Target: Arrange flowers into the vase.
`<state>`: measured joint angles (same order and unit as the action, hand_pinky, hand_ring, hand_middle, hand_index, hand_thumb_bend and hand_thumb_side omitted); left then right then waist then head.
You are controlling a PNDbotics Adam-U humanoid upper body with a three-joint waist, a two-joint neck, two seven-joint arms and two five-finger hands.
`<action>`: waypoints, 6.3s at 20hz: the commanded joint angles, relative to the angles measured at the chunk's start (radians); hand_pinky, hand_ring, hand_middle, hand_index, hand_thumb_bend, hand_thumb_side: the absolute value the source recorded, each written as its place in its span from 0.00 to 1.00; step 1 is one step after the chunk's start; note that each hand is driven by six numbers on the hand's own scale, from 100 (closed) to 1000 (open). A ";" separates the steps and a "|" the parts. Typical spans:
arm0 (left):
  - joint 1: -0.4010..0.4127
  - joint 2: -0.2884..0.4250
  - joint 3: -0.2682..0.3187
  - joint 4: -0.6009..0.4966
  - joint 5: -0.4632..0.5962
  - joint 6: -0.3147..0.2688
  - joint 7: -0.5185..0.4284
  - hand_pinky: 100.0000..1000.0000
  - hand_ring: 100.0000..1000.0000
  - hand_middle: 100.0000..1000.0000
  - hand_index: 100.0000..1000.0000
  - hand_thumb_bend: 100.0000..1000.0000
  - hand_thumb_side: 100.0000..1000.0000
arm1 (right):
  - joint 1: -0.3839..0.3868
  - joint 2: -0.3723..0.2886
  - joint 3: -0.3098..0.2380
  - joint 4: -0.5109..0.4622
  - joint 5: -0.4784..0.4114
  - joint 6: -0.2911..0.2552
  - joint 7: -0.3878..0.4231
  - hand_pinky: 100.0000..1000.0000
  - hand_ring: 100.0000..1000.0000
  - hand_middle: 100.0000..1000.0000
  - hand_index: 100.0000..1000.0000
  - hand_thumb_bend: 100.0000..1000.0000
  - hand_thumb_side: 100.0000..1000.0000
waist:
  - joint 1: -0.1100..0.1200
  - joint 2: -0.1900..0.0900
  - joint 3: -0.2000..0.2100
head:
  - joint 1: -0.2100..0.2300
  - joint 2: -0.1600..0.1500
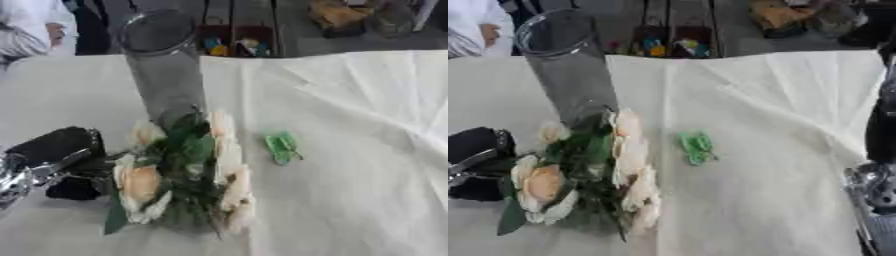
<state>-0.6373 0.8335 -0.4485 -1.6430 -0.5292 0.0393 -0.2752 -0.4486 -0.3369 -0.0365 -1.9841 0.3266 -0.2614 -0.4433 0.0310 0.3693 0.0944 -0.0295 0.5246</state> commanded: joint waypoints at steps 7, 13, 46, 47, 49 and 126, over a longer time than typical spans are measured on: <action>0.005 0.060 0.064 -0.141 0.193 0.098 0.022 0.00 0.00 0.00 0.00 0.00 0.56 | -0.006 -0.007 -0.006 -0.016 -0.003 0.001 -0.006 0.54 0.50 0.44 0.70 0.00 0.98 | 0.002 -0.028 0.005 | -0.006 -0.011; -0.007 0.057 0.108 -0.226 0.324 0.144 0.034 0.00 0.00 0.00 0.00 0.00 0.56 | -0.004 -0.008 -0.007 -0.016 -0.003 0.002 -0.009 0.54 0.50 0.44 0.70 0.00 0.98 | 0.000 -0.030 0.008 | -0.009 -0.011; -0.251 -0.108 0.303 -0.327 0.869 0.355 0.540 0.00 0.00 0.00 0.00 0.00 0.58 | 0.018 -0.014 -0.003 -0.016 -0.019 0.009 -0.007 0.55 0.50 0.44 0.70 0.00 0.98 | 0.022 -0.058 0.013 | -0.016 0.012; -0.259 -0.111 0.307 -0.320 0.875 0.352 0.553 0.00 0.00 0.00 0.00 0.00 0.58 | 0.019 -0.014 -0.003 -0.016 -0.019 0.010 -0.006 0.55 0.50 0.44 0.70 0.00 0.98 | 0.022 -0.059 0.013 | -0.016 0.013; -0.278 -0.117 0.312 -0.306 0.884 0.347 0.576 0.00 0.00 0.00 0.00 0.00 0.58 | 0.021 -0.015 -0.002 -0.016 -0.019 0.010 -0.006 0.55 0.50 0.44 0.70 0.00 0.98 | 0.023 -0.060 0.012 | -0.015 0.015; -0.728 -0.296 0.404 0.356 0.901 0.077 0.896 0.00 0.00 0.00 0.00 0.00 0.60 | 0.065 -0.080 0.032 -0.016 -0.058 0.002 0.051 0.57 0.50 0.43 0.70 0.00 0.99 | 0.082 -0.035 -0.081 | 0.089 -0.037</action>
<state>-1.3370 0.5098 -0.0571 -1.2837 0.3658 0.1176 0.6117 -0.3780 -0.3925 -0.0057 -1.9841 0.2753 -0.2585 -0.3966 0.1168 0.3628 0.0126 0.0580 0.4876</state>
